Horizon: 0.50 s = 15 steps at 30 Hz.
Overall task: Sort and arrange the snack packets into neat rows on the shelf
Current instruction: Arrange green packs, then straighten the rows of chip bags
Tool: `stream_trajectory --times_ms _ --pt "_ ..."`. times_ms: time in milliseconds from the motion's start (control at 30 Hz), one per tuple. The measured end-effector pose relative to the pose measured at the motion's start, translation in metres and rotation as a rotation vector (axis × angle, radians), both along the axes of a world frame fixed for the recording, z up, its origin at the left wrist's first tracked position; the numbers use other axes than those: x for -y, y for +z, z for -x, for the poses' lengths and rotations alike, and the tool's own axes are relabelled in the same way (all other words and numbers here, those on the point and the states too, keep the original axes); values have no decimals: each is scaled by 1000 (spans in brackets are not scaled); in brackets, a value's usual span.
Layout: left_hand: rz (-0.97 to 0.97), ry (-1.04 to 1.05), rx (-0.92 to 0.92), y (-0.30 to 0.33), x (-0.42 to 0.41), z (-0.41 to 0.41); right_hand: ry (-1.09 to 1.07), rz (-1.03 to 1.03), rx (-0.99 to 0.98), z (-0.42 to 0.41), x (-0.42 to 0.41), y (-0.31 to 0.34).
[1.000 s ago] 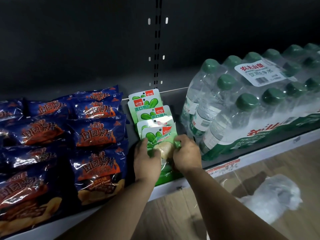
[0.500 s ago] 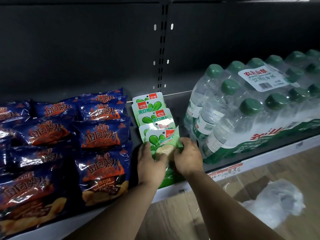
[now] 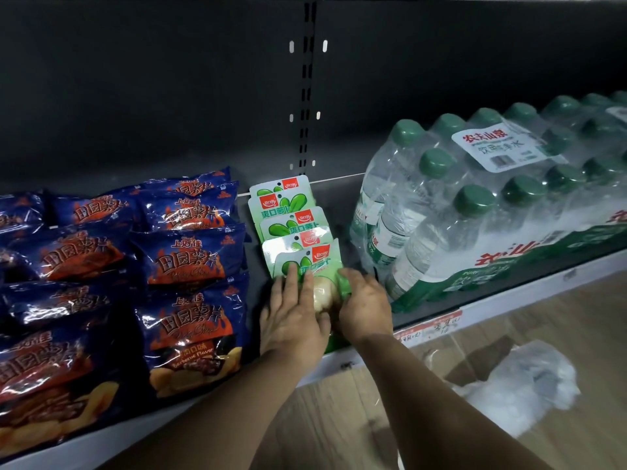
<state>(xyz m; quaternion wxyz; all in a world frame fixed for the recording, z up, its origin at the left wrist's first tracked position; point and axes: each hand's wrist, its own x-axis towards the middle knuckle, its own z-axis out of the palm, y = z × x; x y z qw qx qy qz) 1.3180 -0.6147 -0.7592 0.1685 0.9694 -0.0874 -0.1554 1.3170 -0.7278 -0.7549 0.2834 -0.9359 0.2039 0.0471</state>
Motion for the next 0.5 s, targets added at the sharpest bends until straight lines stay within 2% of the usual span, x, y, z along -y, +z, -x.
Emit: stream_trajectory --times_ms 367,500 --pt "-203 -68 77 3 -1 -6 22 68 0 0 -2 -5" --pt "-272 -211 157 7 3 -5 27 62 -5 1 -1 -5"
